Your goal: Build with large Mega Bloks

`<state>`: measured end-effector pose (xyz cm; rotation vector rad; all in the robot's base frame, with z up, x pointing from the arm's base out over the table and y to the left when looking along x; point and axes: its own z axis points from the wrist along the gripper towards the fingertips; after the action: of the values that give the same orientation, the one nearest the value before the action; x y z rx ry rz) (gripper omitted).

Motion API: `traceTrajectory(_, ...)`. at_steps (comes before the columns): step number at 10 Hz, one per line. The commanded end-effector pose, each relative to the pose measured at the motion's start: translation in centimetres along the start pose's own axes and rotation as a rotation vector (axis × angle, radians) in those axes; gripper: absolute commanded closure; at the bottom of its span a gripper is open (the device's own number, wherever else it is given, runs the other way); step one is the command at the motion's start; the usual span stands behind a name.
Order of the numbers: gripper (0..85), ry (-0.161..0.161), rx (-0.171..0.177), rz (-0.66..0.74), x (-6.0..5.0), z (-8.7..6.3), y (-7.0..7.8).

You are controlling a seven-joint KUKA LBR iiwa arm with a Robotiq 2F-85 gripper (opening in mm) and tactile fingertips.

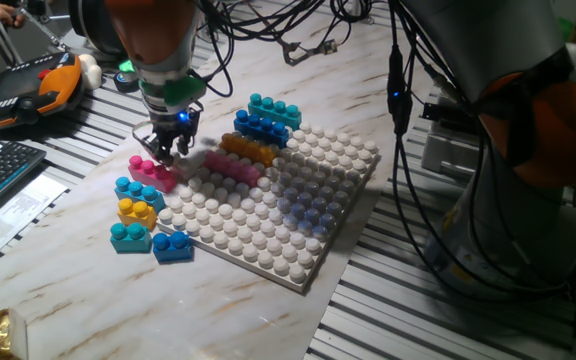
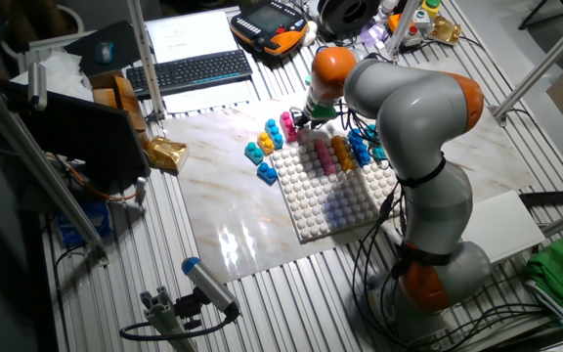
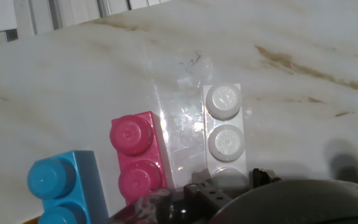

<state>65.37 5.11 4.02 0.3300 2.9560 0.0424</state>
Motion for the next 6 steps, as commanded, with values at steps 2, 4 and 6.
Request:
traceTrajectory(2, 44.3, 0.000, -0.001, -0.001, 0.00, 0.08, 0.00)
traceTrajectory(4, 65.0, 0.001, 0.000, -0.012, 0.01, 0.10, 0.01)
traceTrajectory(6, 84.0, -0.003, 0.013, -0.020, 0.04, -0.28, 0.04)
